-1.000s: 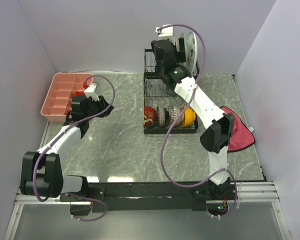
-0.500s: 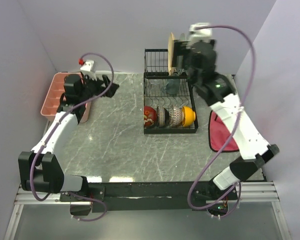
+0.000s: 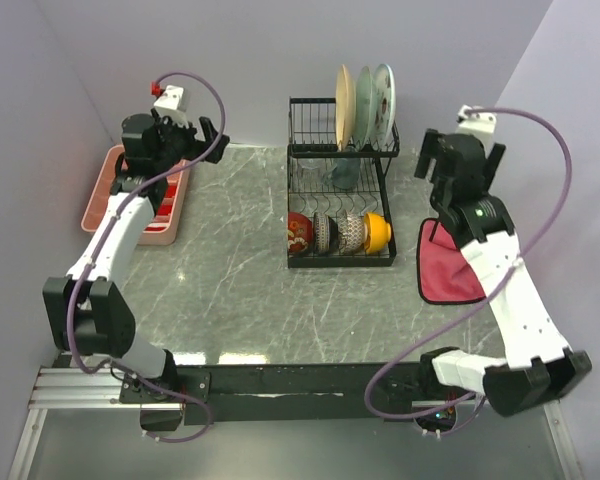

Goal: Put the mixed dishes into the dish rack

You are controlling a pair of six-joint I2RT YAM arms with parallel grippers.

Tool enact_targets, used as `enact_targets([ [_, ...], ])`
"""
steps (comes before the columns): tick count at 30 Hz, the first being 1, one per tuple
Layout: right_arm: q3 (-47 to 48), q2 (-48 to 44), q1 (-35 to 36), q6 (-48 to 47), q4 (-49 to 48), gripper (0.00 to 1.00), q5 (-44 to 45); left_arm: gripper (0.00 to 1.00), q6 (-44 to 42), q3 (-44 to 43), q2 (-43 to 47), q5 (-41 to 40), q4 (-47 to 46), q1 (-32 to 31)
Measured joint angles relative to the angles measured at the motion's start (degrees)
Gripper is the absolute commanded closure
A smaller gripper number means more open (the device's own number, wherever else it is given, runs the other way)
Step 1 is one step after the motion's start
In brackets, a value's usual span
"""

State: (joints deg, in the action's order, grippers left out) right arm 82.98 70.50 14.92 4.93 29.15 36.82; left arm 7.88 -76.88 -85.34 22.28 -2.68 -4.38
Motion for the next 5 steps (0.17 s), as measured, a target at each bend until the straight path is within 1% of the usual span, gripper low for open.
enact_targets([
  [5, -7.48, -7.54, -2.71, -0.74, -1.29, 0.0, 0.04, 0.01, -1.7, -5.99, -4.2, -0.22, 1.36, 0.0],
])
